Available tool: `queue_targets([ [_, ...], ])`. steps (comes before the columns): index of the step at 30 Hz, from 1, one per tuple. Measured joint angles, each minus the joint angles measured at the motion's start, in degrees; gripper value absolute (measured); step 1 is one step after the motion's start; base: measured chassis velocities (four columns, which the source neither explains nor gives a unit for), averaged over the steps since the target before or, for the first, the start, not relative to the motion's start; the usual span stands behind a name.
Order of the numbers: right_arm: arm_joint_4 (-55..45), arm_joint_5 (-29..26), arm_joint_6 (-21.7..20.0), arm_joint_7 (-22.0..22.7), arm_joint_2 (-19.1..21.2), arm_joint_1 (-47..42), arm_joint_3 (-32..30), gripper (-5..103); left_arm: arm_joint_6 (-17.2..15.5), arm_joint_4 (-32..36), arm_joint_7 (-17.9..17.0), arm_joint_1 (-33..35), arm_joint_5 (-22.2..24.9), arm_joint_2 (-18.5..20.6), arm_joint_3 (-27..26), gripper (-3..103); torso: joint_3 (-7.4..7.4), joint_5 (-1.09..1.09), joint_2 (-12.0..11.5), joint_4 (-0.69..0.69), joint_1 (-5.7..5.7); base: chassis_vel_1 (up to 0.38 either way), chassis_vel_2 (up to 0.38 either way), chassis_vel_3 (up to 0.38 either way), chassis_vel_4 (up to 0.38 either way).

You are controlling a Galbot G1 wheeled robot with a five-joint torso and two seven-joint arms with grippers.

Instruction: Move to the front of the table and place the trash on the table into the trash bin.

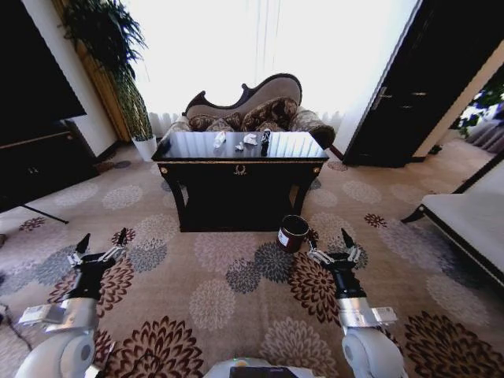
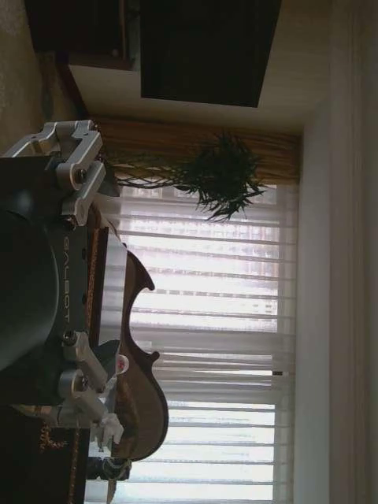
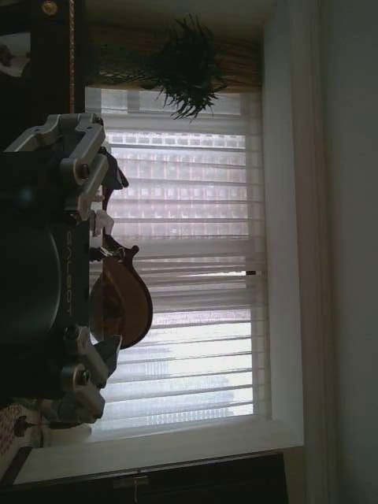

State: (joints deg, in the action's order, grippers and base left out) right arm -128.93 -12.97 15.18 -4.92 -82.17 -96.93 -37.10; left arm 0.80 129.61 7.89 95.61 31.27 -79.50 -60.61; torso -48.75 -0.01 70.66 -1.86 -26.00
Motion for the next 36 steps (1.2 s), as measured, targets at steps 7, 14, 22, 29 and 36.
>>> queue_targets([
  [7, -1.4, -1.6, -0.7, -0.3, 0.3, 0.3, 0.2, 100, -0.3, 1.5, 0.0, 0.2, 0.0, -0.4, 0.3, 100, 0.0, 0.0, 0.0, 0.0, 0.0, 0.0, 0.0, 0.0, 0.0],
  [14, -2.8, -1.7, -1.4, -0.2, 0.2, -0.2, 0.9, 100, -0.3, 2.2, 0.0, 0.4, 0.1, -0.9, 0.3, 100, 0.0, 0.0, 0.0, 0.0, 0.0, 0.0, 0.0, 0.0, 0.0],
  [22, -3.5, -0.7, -1.5, -0.3, -0.4, -0.4, 2.1, 100, 0.0, 2.5, 0.1, 0.9, 0.1, -1.4, -0.2, 100, 0.0, 0.0, 0.0, 0.0, 0.0, 0.0, 0.0, 0.0, 0.0],
  [29, -3.7, -0.4, -1.4, -0.3, -0.7, -0.6, 2.6, 100, 0.2, 3.2, 0.5, 1.2, 0.1, -1.8, -0.3, 100, 0.0, 0.0, 0.0, 0.0, 0.0, 0.0, 0.0, 0.0, 0.0],
  [36, -3.9, -0.3, -1.0, -0.3, -0.9, -0.8, 2.5, 100, 0.6, 3.4, 0.7, 1.4, 0.0, -1.8, -0.2, 100, 0.0, 0.0, 0.0, 0.0, 0.0, 0.0, 0.0, 0.0, 0.0],
])
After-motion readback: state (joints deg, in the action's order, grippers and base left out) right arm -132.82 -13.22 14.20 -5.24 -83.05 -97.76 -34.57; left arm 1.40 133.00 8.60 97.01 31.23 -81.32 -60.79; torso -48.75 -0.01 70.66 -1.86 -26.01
